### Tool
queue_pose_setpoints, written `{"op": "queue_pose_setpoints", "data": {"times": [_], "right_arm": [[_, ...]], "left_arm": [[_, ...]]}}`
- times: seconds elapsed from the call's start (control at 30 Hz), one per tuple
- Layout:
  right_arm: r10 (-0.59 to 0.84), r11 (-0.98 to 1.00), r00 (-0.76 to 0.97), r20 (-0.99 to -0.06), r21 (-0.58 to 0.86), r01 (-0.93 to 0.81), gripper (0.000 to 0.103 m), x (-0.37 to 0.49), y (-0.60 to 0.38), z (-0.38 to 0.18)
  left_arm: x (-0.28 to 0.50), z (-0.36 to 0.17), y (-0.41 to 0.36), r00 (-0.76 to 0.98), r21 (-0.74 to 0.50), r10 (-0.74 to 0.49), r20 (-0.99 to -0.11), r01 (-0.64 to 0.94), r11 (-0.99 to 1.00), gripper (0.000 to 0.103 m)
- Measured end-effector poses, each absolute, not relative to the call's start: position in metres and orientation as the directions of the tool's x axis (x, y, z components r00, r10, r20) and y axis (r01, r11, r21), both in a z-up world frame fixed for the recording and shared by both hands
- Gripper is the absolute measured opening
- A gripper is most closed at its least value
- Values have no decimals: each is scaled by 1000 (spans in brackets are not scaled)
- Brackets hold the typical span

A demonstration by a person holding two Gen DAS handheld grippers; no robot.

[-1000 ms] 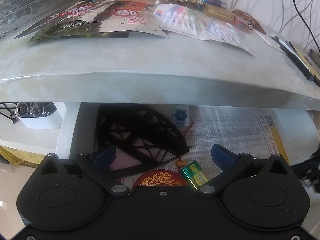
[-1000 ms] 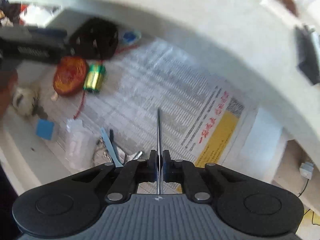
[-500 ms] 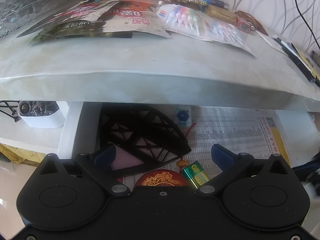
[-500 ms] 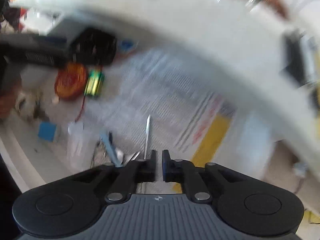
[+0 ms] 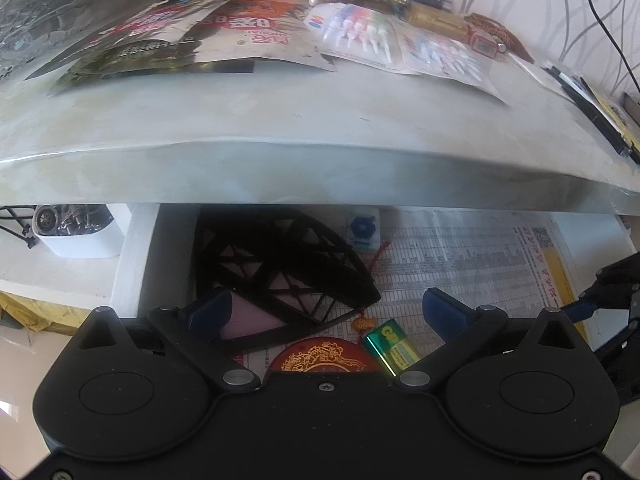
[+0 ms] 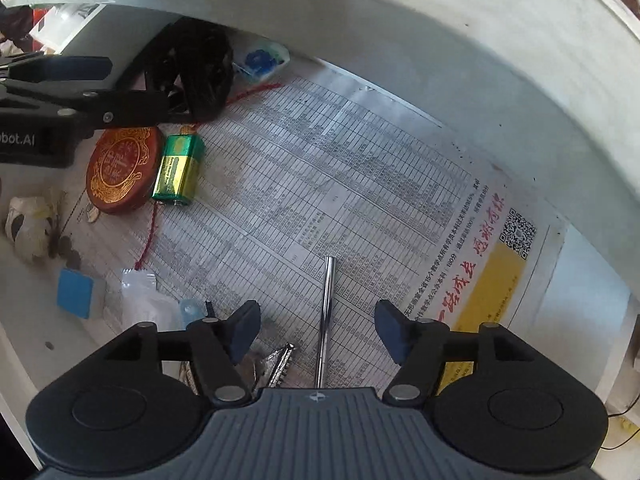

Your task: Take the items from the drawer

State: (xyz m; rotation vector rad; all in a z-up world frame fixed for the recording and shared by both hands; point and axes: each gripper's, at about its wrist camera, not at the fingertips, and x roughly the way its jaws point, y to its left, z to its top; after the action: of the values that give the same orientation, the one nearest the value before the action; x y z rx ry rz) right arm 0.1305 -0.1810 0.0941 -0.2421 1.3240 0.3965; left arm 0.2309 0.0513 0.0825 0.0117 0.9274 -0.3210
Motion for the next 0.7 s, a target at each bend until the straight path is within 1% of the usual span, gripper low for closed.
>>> {"op": "queue_pose_setpoints", "data": {"times": [0.07,0.17,0.3,0.33,0.4,0.43,0.6,0.7], "right_arm": [[138,899,171,-976,51,-435,71,133,-179,93],[84,876,163,-983,-5,-482,71,132,-168,91],[67,890,149,-987,-8,-456,70,132,-167,92],[66,891,147,-987,-8,-453,64,132,-167,92],[55,893,144,-988,-16,-449,22,130,-164,96],[43,896,141,-989,-24,-443,8,129,-164,96],[33,904,137,-990,-29,-427,7,128,-167,96],[30,912,164,-986,-40,-408,7,123,-174,97]], "left_arm": [[231,82,51,556,-129,-269,-787,279,952,103],[230,82,52,557,-136,-275,-784,279,951,103],[230,83,53,556,-143,-283,-781,282,949,103],[230,83,53,556,-145,-285,-781,282,948,103],[230,84,54,556,-151,-290,-779,283,947,103],[230,84,54,555,-154,-294,-778,285,946,103],[229,85,57,553,-172,-312,-773,291,941,103],[229,86,58,552,-180,-321,-770,294,939,103]]}}
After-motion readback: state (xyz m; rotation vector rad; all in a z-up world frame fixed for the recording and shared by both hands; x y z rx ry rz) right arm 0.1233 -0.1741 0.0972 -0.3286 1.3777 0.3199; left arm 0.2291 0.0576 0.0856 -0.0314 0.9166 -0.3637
